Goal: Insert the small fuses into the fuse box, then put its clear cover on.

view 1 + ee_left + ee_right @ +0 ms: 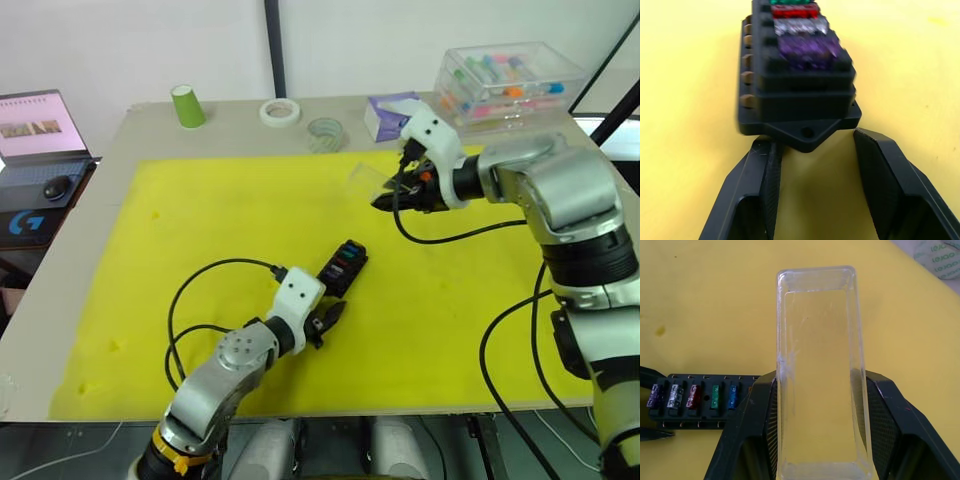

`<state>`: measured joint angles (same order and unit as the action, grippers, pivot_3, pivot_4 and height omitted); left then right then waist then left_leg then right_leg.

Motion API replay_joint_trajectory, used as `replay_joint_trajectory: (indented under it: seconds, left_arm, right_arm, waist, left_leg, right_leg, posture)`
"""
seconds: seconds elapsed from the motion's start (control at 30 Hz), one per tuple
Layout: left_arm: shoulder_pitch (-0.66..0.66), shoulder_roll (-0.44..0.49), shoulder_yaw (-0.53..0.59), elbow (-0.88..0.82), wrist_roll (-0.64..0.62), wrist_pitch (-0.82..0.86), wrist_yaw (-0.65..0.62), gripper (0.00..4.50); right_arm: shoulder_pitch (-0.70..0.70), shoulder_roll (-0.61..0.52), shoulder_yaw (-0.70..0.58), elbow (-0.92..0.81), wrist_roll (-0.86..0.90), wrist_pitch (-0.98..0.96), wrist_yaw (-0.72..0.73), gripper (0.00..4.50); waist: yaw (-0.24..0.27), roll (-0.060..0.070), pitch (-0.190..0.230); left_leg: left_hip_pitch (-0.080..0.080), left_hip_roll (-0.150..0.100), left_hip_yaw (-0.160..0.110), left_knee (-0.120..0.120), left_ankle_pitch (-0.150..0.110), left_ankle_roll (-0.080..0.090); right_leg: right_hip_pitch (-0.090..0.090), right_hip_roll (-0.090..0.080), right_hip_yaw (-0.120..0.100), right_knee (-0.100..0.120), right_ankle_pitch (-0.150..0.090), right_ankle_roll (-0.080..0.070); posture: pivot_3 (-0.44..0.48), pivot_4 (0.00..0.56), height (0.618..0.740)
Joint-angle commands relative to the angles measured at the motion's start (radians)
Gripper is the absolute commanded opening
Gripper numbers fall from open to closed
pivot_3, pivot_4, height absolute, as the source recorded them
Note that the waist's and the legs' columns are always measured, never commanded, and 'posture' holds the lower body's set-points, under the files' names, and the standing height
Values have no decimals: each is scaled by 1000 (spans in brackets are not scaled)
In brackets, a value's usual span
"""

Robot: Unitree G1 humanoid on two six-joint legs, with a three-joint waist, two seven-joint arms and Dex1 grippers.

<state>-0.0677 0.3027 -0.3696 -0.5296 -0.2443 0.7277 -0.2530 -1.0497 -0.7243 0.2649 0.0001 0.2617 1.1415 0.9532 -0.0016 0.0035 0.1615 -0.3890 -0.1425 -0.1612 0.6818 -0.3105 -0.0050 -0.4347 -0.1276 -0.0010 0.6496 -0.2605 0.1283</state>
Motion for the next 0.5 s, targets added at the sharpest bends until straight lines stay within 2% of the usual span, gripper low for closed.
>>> replay_joint_trajectory:
  seconds: [0.03,0.1,0.3,0.5]
  left_arm:
    - [65,46,49,18,53,-3,21,3543]
    - [100,38,65,1,64,-26,50,4202]
    - [136,1,78,-9,93,-69,89,4202]
    - [103,-20,81,63,119,-122,88,4202]
  right_arm:
    - [-9,2,-33,-44,17,-19,-10,1881]
    - [-8,3,-34,-46,21,-20,-12,1881]
    - [-11,2,-27,-42,27,-36,-16,1881]
    - [-14,5,-21,-34,26,-49,-17,1881]
  waist:
    - [-3,0,0]
    - [-7,0,0]
    - [-8,0,0]
    - [-5,0,0]
  left_leg:
    - [0,0,0,0,0,0]
    - [0,0,0,-1,0,0]
    - [0,0,0,-1,0,0]
    - [0,0,0,-1,0,0]
  right_leg:
    - [0,0,0,0,0,0]
    - [0,0,0,0,0,0]
    - [0,0,0,-1,0,0]
    - [0,0,0,-1,0,0]
  posture:
    - [0,150,740]
    - [0,150,740]
    - [0,150,740]
    - [0,150,740]
